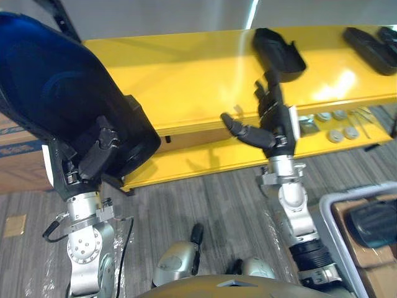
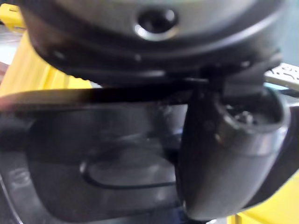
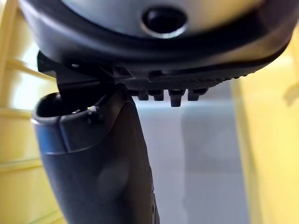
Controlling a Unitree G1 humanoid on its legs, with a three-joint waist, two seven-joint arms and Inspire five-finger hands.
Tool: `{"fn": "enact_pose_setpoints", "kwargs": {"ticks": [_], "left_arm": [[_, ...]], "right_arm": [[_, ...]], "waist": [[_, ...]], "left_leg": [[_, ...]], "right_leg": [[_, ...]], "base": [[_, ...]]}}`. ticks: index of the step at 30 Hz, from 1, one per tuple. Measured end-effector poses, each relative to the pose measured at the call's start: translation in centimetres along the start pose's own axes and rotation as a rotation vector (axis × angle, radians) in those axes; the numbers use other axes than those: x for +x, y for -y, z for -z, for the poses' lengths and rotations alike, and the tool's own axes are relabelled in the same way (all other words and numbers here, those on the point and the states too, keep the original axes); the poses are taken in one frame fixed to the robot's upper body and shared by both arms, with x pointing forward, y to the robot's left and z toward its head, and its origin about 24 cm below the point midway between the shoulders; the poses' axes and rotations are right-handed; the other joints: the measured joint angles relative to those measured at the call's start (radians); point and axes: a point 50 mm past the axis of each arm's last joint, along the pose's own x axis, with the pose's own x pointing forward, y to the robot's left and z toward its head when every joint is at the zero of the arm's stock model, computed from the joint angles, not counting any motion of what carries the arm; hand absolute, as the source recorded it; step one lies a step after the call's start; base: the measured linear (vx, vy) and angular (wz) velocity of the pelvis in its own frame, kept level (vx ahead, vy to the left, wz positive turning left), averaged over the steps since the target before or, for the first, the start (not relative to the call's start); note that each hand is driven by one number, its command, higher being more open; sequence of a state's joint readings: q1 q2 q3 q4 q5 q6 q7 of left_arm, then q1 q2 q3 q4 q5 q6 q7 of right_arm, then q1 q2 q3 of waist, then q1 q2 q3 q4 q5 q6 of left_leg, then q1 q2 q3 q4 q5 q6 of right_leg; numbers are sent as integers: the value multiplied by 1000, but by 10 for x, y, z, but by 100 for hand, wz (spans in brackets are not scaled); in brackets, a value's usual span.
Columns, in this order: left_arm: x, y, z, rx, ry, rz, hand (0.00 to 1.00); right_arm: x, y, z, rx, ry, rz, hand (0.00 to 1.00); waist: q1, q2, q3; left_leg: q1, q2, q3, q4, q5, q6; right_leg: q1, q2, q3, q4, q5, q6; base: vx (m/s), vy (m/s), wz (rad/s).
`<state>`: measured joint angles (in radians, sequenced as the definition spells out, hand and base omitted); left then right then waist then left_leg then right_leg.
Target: Walk over and take three plastic housings, then place them on the shelf
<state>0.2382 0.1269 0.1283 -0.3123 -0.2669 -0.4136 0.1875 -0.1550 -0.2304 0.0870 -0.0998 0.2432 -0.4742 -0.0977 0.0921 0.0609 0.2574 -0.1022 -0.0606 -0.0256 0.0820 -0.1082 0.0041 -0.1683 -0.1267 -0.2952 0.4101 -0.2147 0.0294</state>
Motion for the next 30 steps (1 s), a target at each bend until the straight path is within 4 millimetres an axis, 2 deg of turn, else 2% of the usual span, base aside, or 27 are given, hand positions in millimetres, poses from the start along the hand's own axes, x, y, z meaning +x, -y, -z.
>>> {"fn": "enact_pose_setpoints", "kwargs": {"ticks": [1,2,3,5,6,7,8,9,10,11,14,17,21,24,25,28,29,30], "left_arm": [[1,2,5,0,-16,5,0],[3,3,8,4,-21,20,0],[3,4,12,8,-41,36,0],[4,6,10,7,-32,66,0],[5,6,8,12,-23,75,0],[6,5,5,19,-9,90,0],[9,7,1,20,11,124,0],[10,10,0,9,18,147,0],[9,13,1,0,16,163,0],[7,20,3,-18,4,199,0],[4,31,4,-32,0,285,0],[6,36,-4,-42,32,316,0],[7,42,-14,-54,75,377,0],[10,54,-16,-76,79,437,0],[10,57,-14,-77,63,463,0],[9,57,-11,-69,26,485,0],[10,56,-9,-73,13,480,0],[10,55,-8,-79,6,473,0]], "right_arm": [[6,3,-10,-2,53,9,100],[7,5,-14,3,77,29,100],[8,10,-20,-3,105,49,100],[13,18,-37,-31,189,72,100],[15,20,-41,-36,208,81,100],[17,23,-44,-45,227,89,100],[16,29,-48,-61,239,111,100],[11,39,-51,-85,241,140,100],[9,43,-52,-95,240,151,100],[4,52,-52,-109,224,176,100],[-10,62,-45,-123,137,208,100],[-16,62,-41,-126,105,208,100],[-38,65,-33,-109,31,287,100],[-54,63,-36,-96,-6,344,100],[-56,61,-39,-92,0,347,100],[-53,60,-41,-93,16,334,100],[-53,60,-41,-93,17,325,100],[-53,59,-41,-93,16,315,100]], "waist": [[-33,21,-5],[-43,1,-3],[-46,-31,-17],[-44,-44,-28],[-42,-50,-31],[-42,-64,-42],[-45,-93,-58],[-46,-88,-60],[-53,-78,-61],[-70,-58,-63],[-77,-46,-68],[-102,-46,-68],[-125,-42,-71],[-133,-31,-77],[-147,-29,-78],[-149,-27,-79],[-148,-29,-79],[-148,-34,-79]], "left_leg": [[7,34,64,20,104,42],[27,8,55,31,121,100],[67,-30,26,27,106,88],[108,-43,-30,24,89,68],[112,-41,-34,24,84,60],[112,-39,-16,25,73,43],[102,-22,85,35,9,14],[86,68,273,98,-55,8],[80,109,342,115,-53,-3],[83,140,402,119,-21,-8],[139,133,411,57,2,-5],[162,123,442,39,2,-4],[210,120,469,2,2,-4],[219,117,484,-6,1,-4],[223,114,484,-10,1,-3],[225,120,494,-18,1,-3],[217,126,497,-17,1,-2],[213,126,498,-13,1,-2]], "right_leg": [[-3,-3,30,-17,26,48],[0,-24,59,-12,35,63],[9,-61,109,-32,45,79],[49,-76,81,-97,66,98],[66,-71,61,-129,82,94],[95,-64,28,-180,127,79],[153,-76,-24,-259,227,52],[203,-63,-80,-316,233,51],[216,-57,-98,-324,234,50],[239,-48,-127,-333,232,48],[265,-41,-114,-341,232,47],[270,-44,-85,-366,234,51],[273,-39,-46,-356,234,51],[247,-43,-7,-325,234,51],[241,-48,-3,-314,234,51],[203,-51,7,-268,231,49],[166,-54,26,-223,214,40],[148,-65,32,-176,192,45]], "base": [[323,-46,146],[355,-120,133],[382,-163,117],[289,-159,106],[189,-142,84],[197,-182,102],[210,-256,126],[146,-223,118],[148,-166,110],[140,-69,67],[162,-23,5],[87,17,-35],[41,26,-32],[-17,39,-27],[-50,54,-18],[-90,37,-21],[-120,4,-7],[-111,-14,0]]}}
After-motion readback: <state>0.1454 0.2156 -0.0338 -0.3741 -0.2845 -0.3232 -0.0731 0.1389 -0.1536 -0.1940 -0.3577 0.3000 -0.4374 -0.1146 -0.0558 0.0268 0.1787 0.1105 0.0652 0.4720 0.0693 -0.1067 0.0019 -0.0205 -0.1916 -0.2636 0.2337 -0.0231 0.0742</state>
